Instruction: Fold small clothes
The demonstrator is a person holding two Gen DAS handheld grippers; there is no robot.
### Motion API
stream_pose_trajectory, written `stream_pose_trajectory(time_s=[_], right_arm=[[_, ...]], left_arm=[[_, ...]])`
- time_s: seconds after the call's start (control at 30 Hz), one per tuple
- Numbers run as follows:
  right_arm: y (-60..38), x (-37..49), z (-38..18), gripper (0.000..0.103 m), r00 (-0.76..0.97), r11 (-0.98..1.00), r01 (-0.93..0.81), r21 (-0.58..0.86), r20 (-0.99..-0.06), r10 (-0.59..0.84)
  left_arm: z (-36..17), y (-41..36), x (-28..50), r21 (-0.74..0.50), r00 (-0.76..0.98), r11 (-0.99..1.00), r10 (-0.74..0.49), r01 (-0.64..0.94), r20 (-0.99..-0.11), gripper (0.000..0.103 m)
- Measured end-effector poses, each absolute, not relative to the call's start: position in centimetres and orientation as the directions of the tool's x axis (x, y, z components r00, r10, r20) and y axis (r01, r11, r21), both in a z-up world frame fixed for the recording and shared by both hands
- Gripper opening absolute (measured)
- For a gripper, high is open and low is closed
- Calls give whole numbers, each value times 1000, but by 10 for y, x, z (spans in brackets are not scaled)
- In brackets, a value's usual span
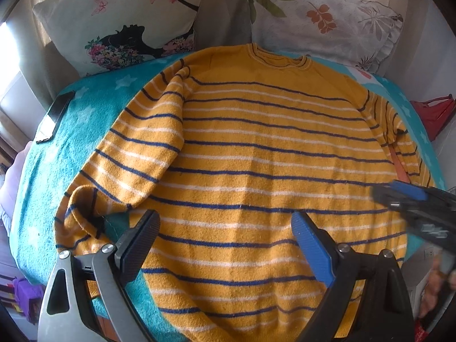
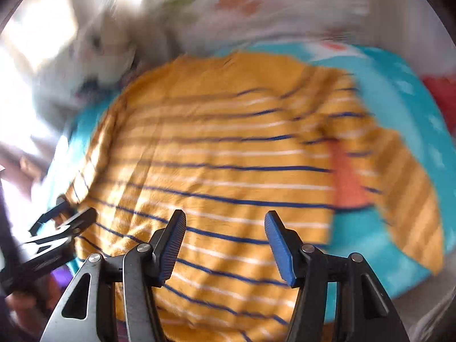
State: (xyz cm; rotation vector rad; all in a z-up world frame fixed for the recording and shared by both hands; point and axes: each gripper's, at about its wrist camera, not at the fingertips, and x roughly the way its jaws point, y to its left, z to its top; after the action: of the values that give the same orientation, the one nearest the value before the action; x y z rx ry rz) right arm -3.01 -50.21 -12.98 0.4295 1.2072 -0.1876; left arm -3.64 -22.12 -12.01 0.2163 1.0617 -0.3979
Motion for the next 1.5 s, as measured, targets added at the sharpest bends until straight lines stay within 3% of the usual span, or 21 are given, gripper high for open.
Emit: stream_pose_trajectory(time_s=[0.17,0.3,0.5,1.13,1.3,1.5], right_arm=[[-484,-17,-169,63,271,924,366,114,-962,11],[-481,-19,-171,71,266,929,361,86,-964,-14],[-461,-3,-190,103,256,939,332,95,-967,7],[-449,18,-197,103,258,931,359,61,-965,-36],[-470,12,-180,84,314,904,403,145,-949,13],[-498,-9,-154,82,400,866,461,193,-917,-8]], left_arm=[[-123,-213,-41,-16,423,911,-206,412,-882,93],[-127,-211,-38,-24,406,913,-204,408,-890,93],[-129,-210,-29,-37,398,918,-207,396,-894,93],[-129,-208,-21,-40,396,917,-211,397,-894,93],[-127,-213,-23,-41,395,909,-220,414,-892,93],[-125,-221,-25,-38,394,905,-222,424,-892,93]])
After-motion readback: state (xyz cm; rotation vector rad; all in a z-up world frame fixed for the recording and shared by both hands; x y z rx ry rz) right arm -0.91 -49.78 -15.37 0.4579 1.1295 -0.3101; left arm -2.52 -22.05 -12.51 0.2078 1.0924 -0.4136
